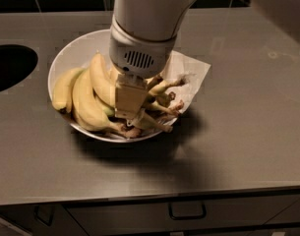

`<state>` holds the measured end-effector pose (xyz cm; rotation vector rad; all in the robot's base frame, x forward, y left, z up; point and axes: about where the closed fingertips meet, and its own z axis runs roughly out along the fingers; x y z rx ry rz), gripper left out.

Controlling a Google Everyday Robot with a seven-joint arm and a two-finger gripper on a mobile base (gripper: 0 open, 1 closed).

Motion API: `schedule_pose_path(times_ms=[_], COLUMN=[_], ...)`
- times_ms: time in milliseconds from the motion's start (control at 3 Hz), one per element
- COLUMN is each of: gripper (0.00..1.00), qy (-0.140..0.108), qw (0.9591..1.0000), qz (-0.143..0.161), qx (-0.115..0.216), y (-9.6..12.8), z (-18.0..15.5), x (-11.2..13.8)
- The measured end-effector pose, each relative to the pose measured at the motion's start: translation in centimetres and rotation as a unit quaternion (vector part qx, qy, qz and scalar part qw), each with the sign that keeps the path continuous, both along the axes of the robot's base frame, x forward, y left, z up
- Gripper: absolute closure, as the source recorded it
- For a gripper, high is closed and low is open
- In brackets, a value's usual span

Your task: Pick banana from white bowl

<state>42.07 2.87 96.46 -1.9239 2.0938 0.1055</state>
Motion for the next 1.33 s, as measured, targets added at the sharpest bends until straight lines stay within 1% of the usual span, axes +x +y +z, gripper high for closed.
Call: schedule_pose_path(times_ms=[333, 667, 1000, 1333], gripper=[0.69, 0.92, 1.0, 1.0], qy=[0.0, 0.0, 0.0, 0.0], qw=[1.0, 1.0, 1.0, 1.0], qz=[0.0, 0.0, 0.0, 0.0], qx=[0.0, 0.0, 0.0, 0.0], y=[0.0, 0.0, 0.0, 0.01], z=[0.0, 0.0, 0.01, 0.02], x=[0.0, 0.0, 0.0, -0.01])
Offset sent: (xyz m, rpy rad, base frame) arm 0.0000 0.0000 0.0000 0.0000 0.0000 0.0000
